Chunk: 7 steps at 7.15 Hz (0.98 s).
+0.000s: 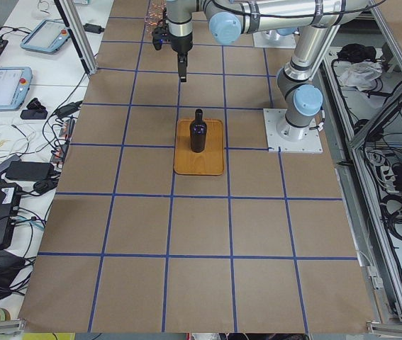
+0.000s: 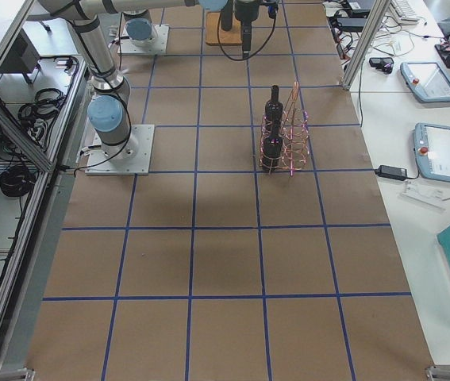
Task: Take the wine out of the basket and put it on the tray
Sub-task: 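Open the left gripper and raise it away from the tray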
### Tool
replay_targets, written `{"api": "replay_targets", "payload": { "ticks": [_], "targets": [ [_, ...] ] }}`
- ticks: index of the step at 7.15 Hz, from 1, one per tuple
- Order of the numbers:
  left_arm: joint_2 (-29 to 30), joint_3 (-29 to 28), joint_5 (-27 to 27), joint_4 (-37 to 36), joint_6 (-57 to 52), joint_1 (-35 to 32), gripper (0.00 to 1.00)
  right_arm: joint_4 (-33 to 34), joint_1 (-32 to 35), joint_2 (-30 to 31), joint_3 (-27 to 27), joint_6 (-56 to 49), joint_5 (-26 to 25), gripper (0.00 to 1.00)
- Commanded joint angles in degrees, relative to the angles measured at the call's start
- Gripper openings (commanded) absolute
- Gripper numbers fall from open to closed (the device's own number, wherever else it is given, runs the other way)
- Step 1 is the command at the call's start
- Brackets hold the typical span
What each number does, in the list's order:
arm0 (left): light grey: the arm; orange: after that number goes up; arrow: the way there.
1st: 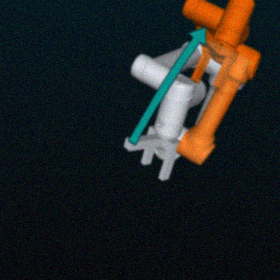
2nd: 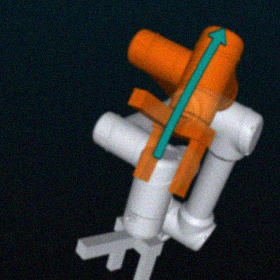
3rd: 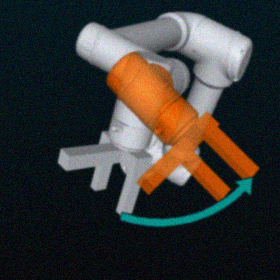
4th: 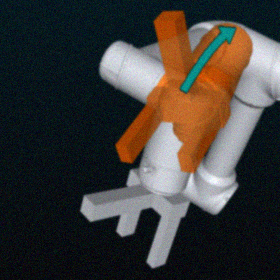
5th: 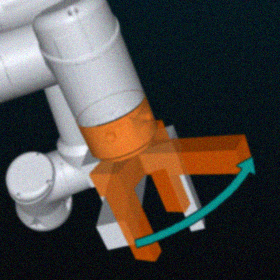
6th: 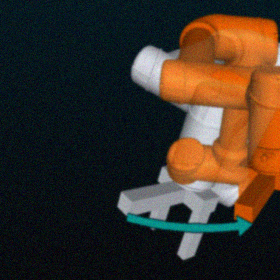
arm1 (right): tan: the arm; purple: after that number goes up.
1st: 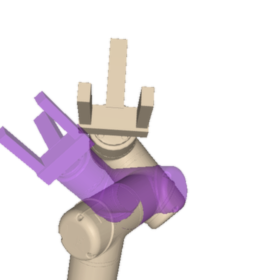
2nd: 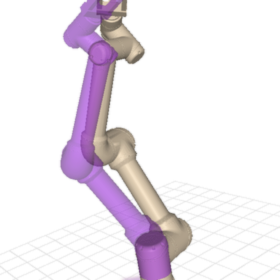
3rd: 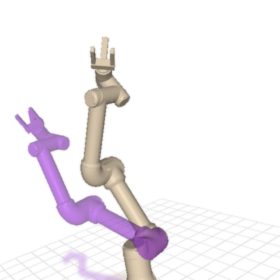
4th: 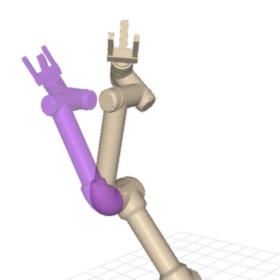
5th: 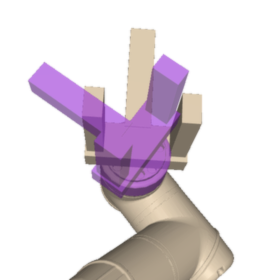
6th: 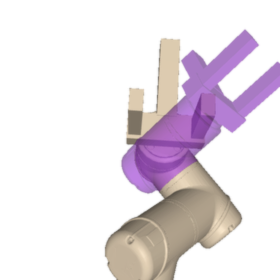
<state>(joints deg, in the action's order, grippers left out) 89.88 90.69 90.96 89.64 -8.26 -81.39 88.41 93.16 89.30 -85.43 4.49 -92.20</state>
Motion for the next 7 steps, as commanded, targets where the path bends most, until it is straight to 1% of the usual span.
{"api": "replay_targets", "payload": {
  "ticks": [1,2,4,7],
  "targets": [
    [-1.63,0.19,-0.09,-0.35,3.33,-7.08,1.0,0.01,0.0,0.0,0.0,-0.01,0.0,1.0],
    [-2.25,0.45,0.0,-0.43,3.6,-8.42,1.0,0.01,0.0,0.0,0.0,-0.01,0.0,1.0],
    [-3.3,0.8,-0.61,-0.44,3.52,-8.78,1.0,0.01,0.0,0.0,-0.09,-0.09,0.0,1.0],
    [-3.31,1.59,-0.79,-0.44,3.08,-8.78,1.0,0.01,0.0,0.0,-0.09,-0.01,0.0,1.0]
  ]
}}
